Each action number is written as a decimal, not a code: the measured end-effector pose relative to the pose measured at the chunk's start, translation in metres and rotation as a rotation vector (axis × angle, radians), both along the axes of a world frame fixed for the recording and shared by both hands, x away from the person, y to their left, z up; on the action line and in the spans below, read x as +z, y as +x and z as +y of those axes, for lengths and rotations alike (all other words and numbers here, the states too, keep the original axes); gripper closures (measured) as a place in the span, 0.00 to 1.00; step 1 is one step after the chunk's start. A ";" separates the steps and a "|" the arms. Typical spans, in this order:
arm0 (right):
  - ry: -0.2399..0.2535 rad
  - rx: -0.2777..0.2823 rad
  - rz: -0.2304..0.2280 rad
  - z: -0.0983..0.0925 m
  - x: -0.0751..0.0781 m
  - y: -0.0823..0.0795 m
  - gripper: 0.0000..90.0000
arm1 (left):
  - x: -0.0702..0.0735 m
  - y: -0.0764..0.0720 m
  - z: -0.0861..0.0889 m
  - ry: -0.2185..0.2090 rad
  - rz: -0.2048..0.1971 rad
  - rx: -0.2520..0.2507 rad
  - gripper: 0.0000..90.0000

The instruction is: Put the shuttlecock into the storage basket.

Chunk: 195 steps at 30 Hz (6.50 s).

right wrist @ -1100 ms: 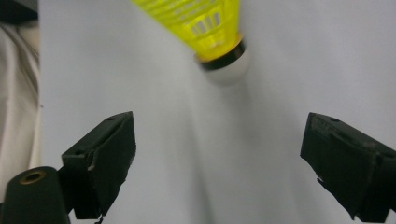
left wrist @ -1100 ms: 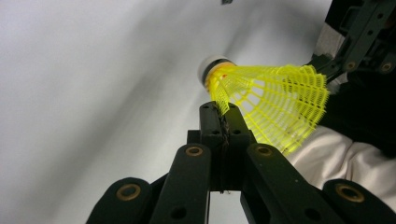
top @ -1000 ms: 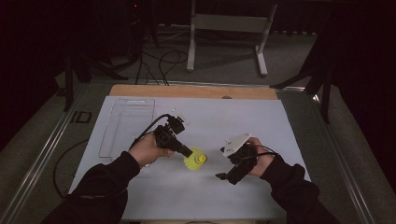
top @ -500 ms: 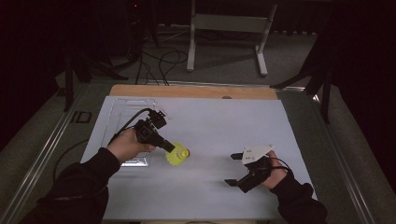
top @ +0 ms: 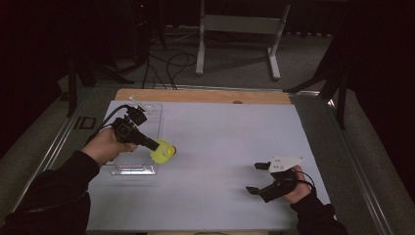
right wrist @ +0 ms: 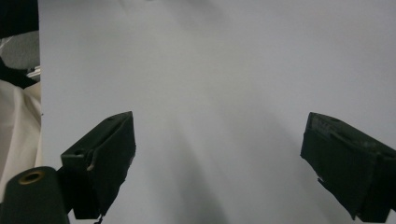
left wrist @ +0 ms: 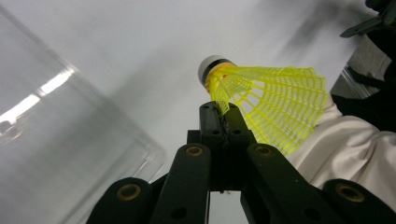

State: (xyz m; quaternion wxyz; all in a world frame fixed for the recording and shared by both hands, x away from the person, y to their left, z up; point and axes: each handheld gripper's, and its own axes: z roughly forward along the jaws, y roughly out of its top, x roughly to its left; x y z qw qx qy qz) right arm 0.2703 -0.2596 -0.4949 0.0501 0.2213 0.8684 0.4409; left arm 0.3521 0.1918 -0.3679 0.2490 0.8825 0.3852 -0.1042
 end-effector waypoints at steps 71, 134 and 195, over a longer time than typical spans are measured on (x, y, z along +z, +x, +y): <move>0.018 -0.015 0.070 -0.013 -0.013 -0.001 0.12 | -0.045 0.003 0.135 0.309 0.176 0.282 0.99; 0.027 -0.062 0.075 -0.018 -0.017 -0.002 0.12 | -0.040 -0.010 -0.011 -0.141 -0.428 -0.069 0.00; 0.001 -0.088 0.058 -0.017 -0.021 -0.005 0.12 | -0.113 -0.075 -0.065 -0.111 -0.422 -0.359 0.00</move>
